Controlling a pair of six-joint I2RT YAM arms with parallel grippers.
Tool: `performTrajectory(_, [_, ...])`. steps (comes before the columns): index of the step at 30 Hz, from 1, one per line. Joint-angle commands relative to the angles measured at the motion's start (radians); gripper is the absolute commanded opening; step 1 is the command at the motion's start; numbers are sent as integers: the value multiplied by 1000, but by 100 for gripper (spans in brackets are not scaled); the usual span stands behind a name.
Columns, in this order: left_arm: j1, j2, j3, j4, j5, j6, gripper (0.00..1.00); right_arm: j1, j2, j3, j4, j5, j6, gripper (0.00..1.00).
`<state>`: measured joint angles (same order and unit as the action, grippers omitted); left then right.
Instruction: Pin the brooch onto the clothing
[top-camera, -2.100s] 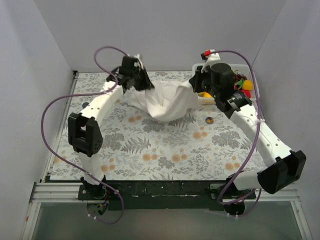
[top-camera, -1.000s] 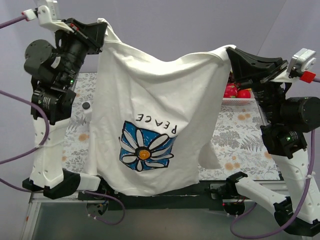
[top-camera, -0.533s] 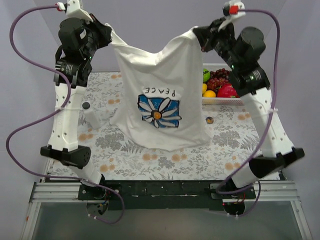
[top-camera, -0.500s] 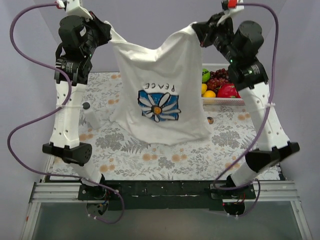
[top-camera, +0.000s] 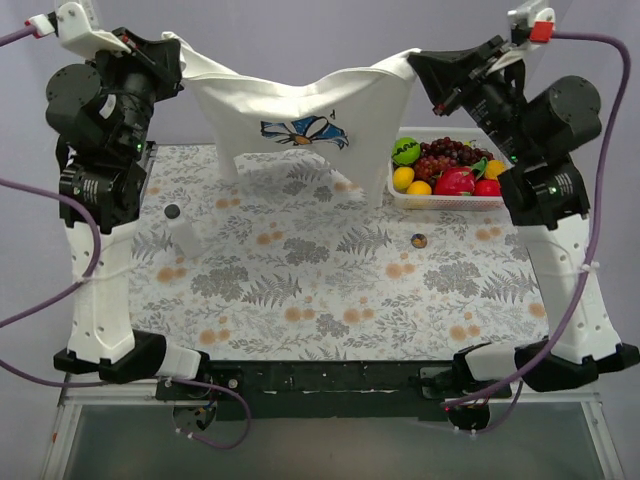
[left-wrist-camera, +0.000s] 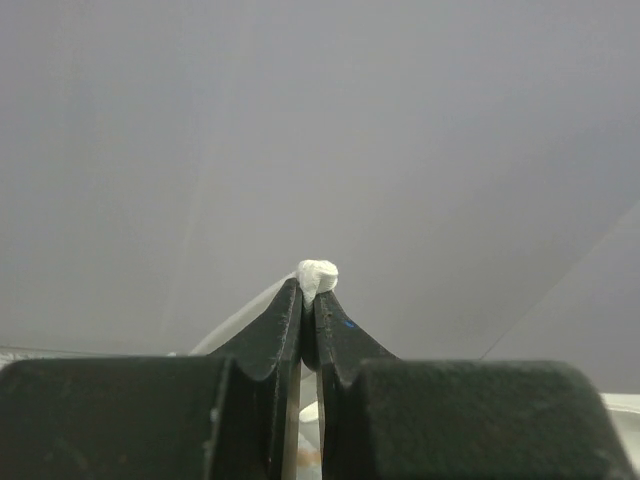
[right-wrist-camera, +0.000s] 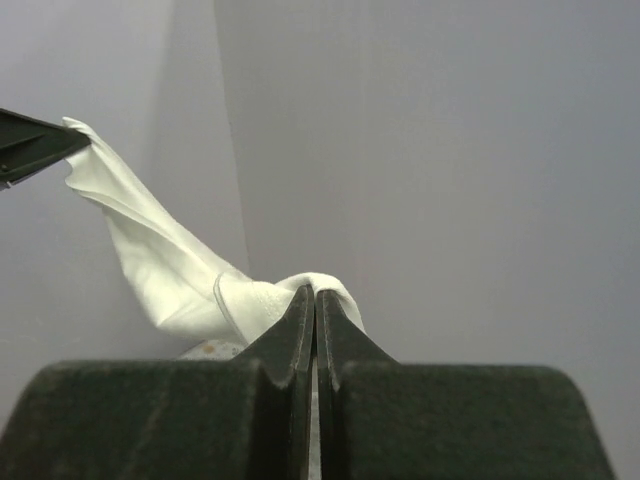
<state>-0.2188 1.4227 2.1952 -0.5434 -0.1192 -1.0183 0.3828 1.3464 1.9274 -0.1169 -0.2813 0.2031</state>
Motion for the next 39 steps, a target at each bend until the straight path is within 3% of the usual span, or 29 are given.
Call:
performTrajectory(1, [2,-79,-25,25,18,-3,0,1,-81,-30,129,-42,15,1])
performTrajectory(7, [1,-145,-71,42,69,-26,0,2,-141,-59,125,-47,18,1])
performTrajectory(15, [2,-32,32,-56,62,-31,0,2,-102,-57,85,1,-14,1])
performTrajectory(24, [2,94,57,-109,-37,-29,0,-8,74,-1,26,14,-24,1])
performTrajectory(31, [15,209,173,-92,-88,-23,0,-64,235,198,31,-48,79,1])
performTrajectory(34, [18,197,184,-44,-115,-22,0,-76,234,229,81,-70,122,1])
performTrajectory(39, [19,64,97,66,-109,-20,0,-78,128,136,183,-70,142,1])
